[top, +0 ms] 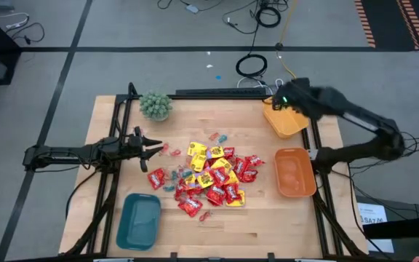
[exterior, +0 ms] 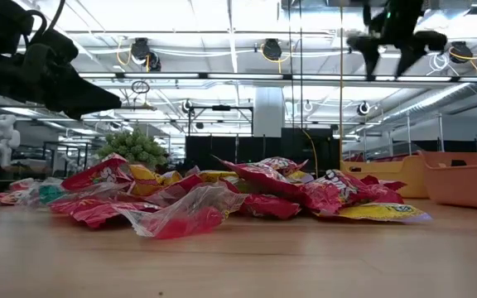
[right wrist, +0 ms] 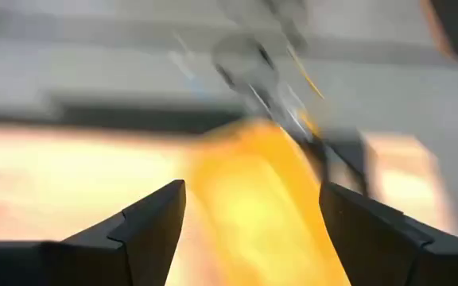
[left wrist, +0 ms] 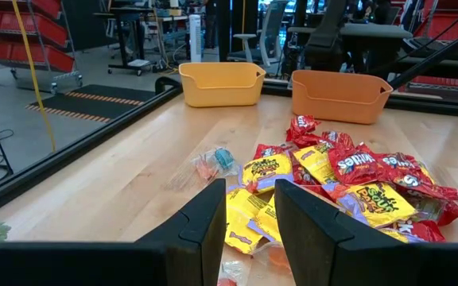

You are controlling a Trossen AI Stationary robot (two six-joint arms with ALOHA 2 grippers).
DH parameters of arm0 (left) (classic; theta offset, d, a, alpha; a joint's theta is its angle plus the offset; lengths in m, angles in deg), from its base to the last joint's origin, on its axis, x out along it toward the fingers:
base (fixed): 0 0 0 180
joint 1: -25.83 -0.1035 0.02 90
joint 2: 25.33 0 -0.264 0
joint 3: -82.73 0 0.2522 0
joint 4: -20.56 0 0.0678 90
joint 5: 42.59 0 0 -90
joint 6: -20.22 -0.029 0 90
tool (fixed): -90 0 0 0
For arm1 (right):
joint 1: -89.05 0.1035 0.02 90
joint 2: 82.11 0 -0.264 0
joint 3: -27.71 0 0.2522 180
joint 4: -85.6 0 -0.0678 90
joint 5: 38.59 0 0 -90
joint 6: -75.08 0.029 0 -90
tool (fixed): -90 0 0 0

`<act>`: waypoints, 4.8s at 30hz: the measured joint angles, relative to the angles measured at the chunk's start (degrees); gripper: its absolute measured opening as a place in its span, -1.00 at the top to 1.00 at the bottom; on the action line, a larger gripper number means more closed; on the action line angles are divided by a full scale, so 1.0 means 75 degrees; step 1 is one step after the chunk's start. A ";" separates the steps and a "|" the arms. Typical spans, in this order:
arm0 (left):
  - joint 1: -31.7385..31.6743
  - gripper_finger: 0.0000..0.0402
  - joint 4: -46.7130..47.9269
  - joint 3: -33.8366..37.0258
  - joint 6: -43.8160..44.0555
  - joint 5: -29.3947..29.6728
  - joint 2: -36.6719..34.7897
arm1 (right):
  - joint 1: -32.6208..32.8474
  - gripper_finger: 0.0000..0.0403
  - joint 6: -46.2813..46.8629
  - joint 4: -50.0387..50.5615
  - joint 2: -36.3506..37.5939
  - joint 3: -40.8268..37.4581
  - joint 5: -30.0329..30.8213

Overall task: Sort candy
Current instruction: Move the yellow bin to the center, then move the orange bin to the left side of the yellow bin

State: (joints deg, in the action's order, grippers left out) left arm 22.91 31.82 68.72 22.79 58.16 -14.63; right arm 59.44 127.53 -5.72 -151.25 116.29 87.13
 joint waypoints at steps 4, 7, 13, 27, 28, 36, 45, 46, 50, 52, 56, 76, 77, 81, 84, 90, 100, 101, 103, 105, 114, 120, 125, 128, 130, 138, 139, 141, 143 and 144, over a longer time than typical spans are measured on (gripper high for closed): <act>0.0000 0.41 0.0000 -0.0001 0.0000 0.0000 0.0000 | -0.1656 -0.32 -0.1227 0.0630 -0.0918 0.0454 -0.1652; 0.0000 0.41 0.0000 -0.0001 0.0000 0.0002 0.0000 | -0.2689 -0.26 -0.2288 0.0326 -0.1456 0.0415 -0.2799; 0.0000 0.41 0.0002 0.0000 0.0000 0.0001 0.0002 | -0.3741 -0.14 -0.3342 -0.0036 -0.2206 0.0462 -0.2914; 0.0000 0.41 0.0003 -0.0002 0.0000 0.0000 0.0008 | -0.3873 -0.11 -0.2704 -0.0494 -0.3353 0.0473 -0.2351; 0.0000 0.41 0.0003 0.0000 0.0000 0.0000 0.0006 | -0.3889 -0.11 -0.2668 -0.0580 -0.3429 0.0473 -0.2435; 0.0000 0.41 0.0003 -0.0002 0.0000 0.0000 0.0006 | -0.4091 -0.11 -0.2663 -0.0753 -0.4255 0.0470 -0.2053; 0.0000 0.41 0.0003 0.0000 0.0000 0.0000 0.0006 | -0.3989 -0.11 -0.2398 -0.0633 -0.4785 0.0470 -0.1438; 0.0000 0.41 0.0003 -0.0002 0.0000 0.0000 0.0009 | -0.3994 -0.11 -0.2440 -0.0607 -0.4881 0.0470 -0.1494; 0.0000 0.41 0.0003 -0.0001 0.0000 0.0000 0.0006 | -0.3992 -0.11 -0.2489 -0.0379 -0.5190 0.0469 -0.1522; 0.0000 0.41 0.0003 -0.0003 0.0000 0.0000 0.0006 | -0.3992 -0.11 -0.2491 -0.0191 -0.5373 0.0470 -0.1524; 0.0000 0.41 0.0003 -0.0001 0.0000 0.0000 0.0006 | -0.3964 -0.02 -0.2553 0.0066 -0.5579 0.0467 -0.1547; 0.0000 0.41 0.0003 -0.0003 0.0000 0.0000 0.0006 | -0.3570 0.99 -0.2734 0.0062 -0.4754 0.0461 -0.2394; 0.0000 0.41 0.0003 -0.0002 0.0000 0.0002 0.0006 | -0.3573 0.99 -0.2634 -0.0003 -0.4612 0.0461 -0.2568; 0.0000 0.41 0.0003 -0.0001 0.0000 0.0000 0.0006 | -0.3499 1.00 -0.1943 -0.0219 -0.4175 0.0464 -0.3301; 0.0000 0.41 0.0003 -0.0001 0.0001 0.0000 0.0007 | -0.3236 1.00 -0.1528 -0.0290 -0.4096 0.0464 -0.3673; 0.0000 0.41 0.0003 0.0000 0.0001 0.0000 0.0006 | -0.2480 1.00 -0.0902 -0.0886 -0.4319 0.0464 -0.4109; 0.0000 0.41 0.0003 -0.0003 0.0000 0.0002 0.0006 | -0.1776 1.00 0.0010 -0.1838 -0.4778 0.0464 -0.4607; 0.0000 0.41 0.0003 0.0000 0.0000 0.0000 0.0006 | -0.1761 1.00 0.0012 -0.1869 -0.4778 0.0464 -0.4610; 0.0000 0.41 0.0003 -0.0003 0.0000 0.0000 0.0006 | -0.1723 1.00 -0.0029 -0.2116 -0.4775 0.0464 -0.4601; 0.0000 0.41 0.0003 -0.0002 0.0000 0.0000 0.0006 | -0.1693 1.00 -0.0079 -0.2247 -0.4775 0.0467 -0.4619; 0.0000 0.41 0.0003 -0.0002 0.0000 0.0000 0.0006 | -0.1685 0.99 -0.0602 -0.2292 -0.4775 0.0467 -0.4610; 0.0000 0.41 0.0003 0.0000 0.0003 0.0000 0.0006 | -0.1679 0.90 -0.0397 -0.2345 -0.4775 0.0467 -0.4610; 0.0000 0.41 0.0003 0.0000 0.0000 0.0000 0.0006 | -0.1664 0.84 -0.0286 -0.2326 -0.4775 0.0467 -0.4758; 0.0000 0.41 0.0003 0.0000 0.0000 0.0003 0.0006 | -0.1650 0.78 -0.0300 -0.2270 -0.4766 0.0467 -0.4785; 0.0000 0.41 0.0002 -0.0003 0.0000 0.0000 0.0006 | -0.1639 0.74 -0.0385 -0.2144 -0.4698 0.0467 -0.4798; 0.0000 0.41 0.0003 -0.0003 0.0000 0.0000 0.0006 | -0.1755 0.57 -0.0958 -0.1509 -0.3663 0.0467 -0.4768; 0.0000 0.41 0.0003 0.0000 0.0000 0.0000 0.0006 | -0.1759 0.55 -0.1075 -0.1384 -0.3474 0.0467 -0.4751; 0.0000 0.41 0.0003 -0.0001 0.0000 0.0000 0.0007 | -0.1744 0.51 -0.1450 -0.1018 -0.3046 0.0467 -0.4759; 0.0000 0.41 0.0002 -0.0001 0.0001 0.0001 0.0007 | -0.1684 0.47 -0.1517 -0.0480 -0.2630 0.0467 -0.4757; 0.0000 0.41 0.0001 -0.0003 0.0000 0.0000 0.0007 | -0.1640 0.45 -0.1399 -0.0129 -0.2432 0.0467 -0.4735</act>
State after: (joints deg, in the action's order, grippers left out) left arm 22.91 31.83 68.70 22.79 58.16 -14.58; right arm 47.14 117.04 -6.69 -169.48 119.79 51.62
